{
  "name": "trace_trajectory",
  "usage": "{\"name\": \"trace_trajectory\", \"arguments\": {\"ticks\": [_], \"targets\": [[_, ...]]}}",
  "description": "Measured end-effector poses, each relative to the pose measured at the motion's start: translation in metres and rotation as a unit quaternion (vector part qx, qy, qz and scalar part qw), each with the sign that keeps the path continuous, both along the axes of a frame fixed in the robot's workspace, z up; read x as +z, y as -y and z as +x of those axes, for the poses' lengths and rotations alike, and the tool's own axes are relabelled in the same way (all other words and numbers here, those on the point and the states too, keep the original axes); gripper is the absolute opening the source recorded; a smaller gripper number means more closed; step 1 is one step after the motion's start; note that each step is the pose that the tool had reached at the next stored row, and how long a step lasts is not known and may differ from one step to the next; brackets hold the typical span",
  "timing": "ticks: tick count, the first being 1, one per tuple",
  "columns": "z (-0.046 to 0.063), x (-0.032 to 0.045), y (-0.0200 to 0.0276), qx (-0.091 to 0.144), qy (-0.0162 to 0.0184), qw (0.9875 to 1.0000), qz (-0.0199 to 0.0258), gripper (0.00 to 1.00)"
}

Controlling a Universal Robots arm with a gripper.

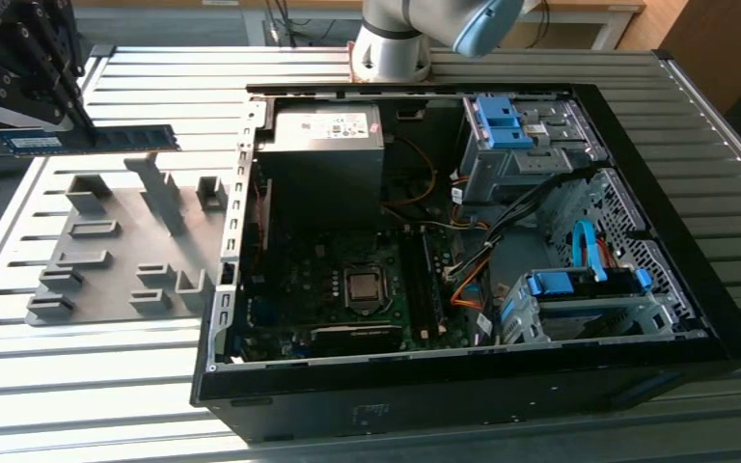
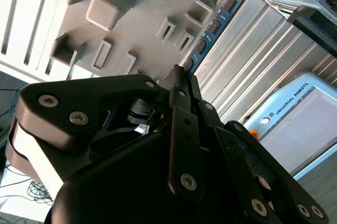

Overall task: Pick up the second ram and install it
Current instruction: 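Pick up the second ram and move it above second insertion slot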

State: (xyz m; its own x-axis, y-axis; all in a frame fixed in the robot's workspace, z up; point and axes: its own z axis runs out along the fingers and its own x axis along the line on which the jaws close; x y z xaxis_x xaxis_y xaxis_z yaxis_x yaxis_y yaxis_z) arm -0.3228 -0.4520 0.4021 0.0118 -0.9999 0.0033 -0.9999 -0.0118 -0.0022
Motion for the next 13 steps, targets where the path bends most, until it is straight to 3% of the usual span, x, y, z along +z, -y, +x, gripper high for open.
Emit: {"name": "trace_trajectory", "arguments": {"ticks": [13], "targets": [[0.0092,0.0000,0.0000,0.000,0.0000,1.0000,0.0000,0.14]]}}
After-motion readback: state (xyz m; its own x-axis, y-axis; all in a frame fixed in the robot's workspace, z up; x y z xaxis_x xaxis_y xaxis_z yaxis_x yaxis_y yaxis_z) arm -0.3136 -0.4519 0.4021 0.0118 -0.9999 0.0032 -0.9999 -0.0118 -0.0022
